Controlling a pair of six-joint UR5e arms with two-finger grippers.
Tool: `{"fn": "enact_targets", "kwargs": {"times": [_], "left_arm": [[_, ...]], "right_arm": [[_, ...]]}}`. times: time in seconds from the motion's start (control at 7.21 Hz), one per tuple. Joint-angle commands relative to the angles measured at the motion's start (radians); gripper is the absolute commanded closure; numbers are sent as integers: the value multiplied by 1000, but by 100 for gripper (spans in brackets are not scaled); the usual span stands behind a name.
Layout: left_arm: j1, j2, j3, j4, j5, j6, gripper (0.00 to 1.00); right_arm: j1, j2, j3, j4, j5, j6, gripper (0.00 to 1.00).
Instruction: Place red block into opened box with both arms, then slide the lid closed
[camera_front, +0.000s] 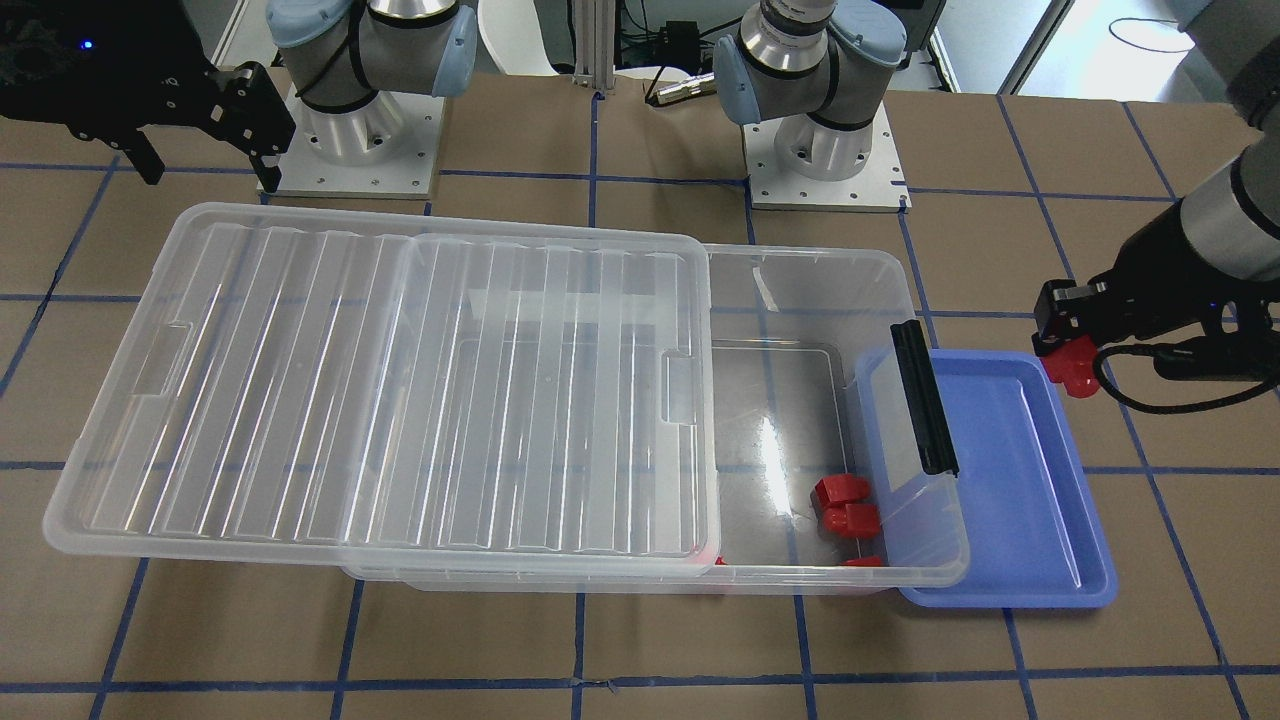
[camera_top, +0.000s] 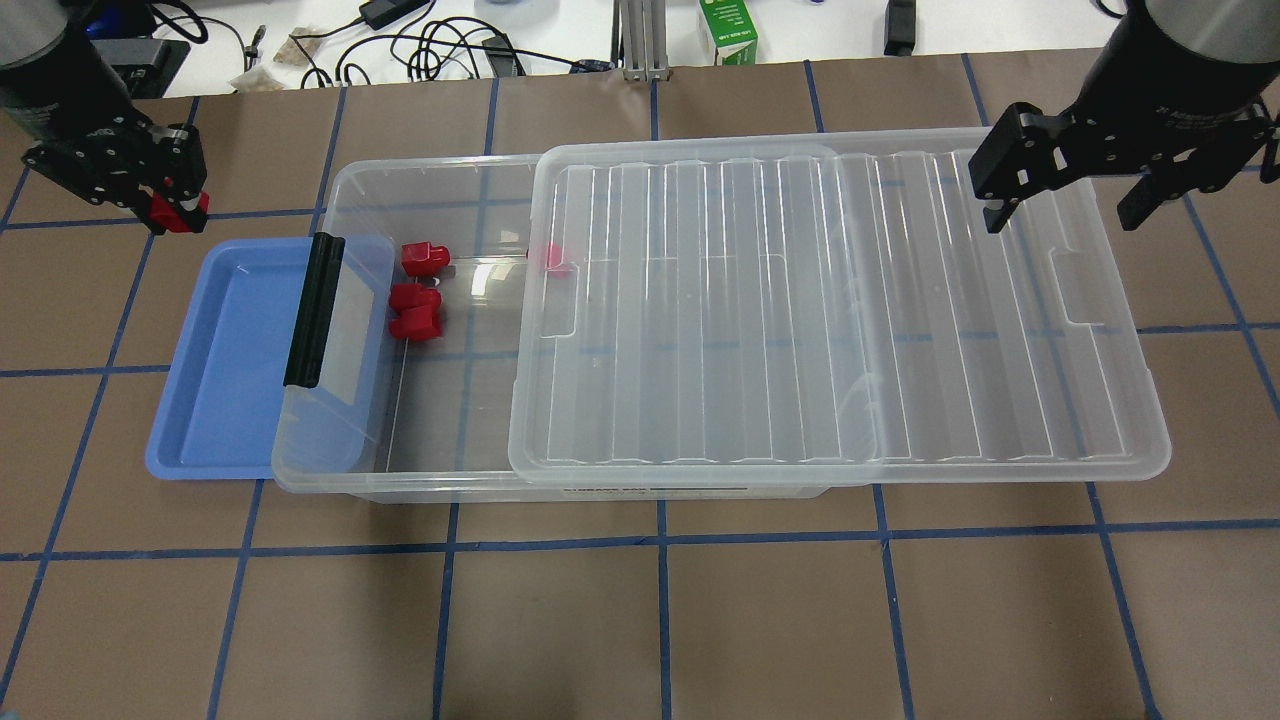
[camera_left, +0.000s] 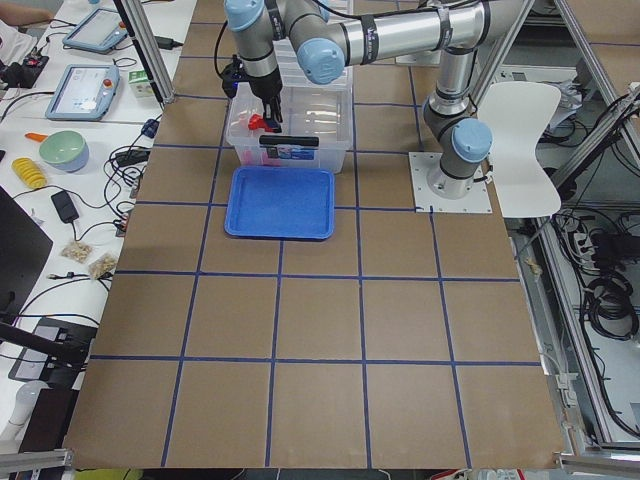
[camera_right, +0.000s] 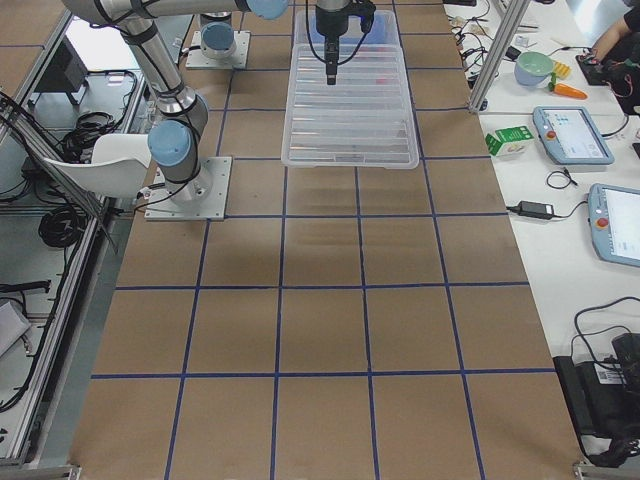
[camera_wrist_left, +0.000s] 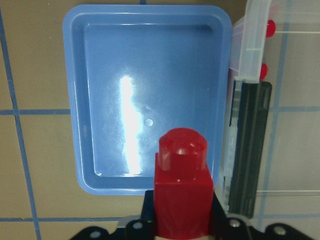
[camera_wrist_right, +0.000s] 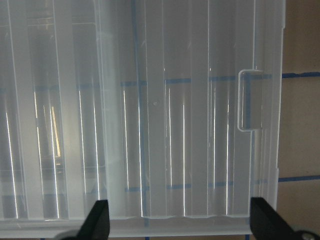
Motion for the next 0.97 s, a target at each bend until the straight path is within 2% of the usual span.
{"fn": "enact_targets", "kwargs": {"times": [0.0, 0.28, 0.83], "left_arm": [[-108, -3, -44, 1, -36, -118, 100], [-160, -19, -127, 45, -54, -213, 100], [-197, -51, -311, 263, -109, -232, 100]], "right_arm": [[3, 1, 0, -3, 1, 5, 0], [3, 1, -1, -3, -1, 5, 0], [3, 1, 3, -3, -2, 4, 0]]}}
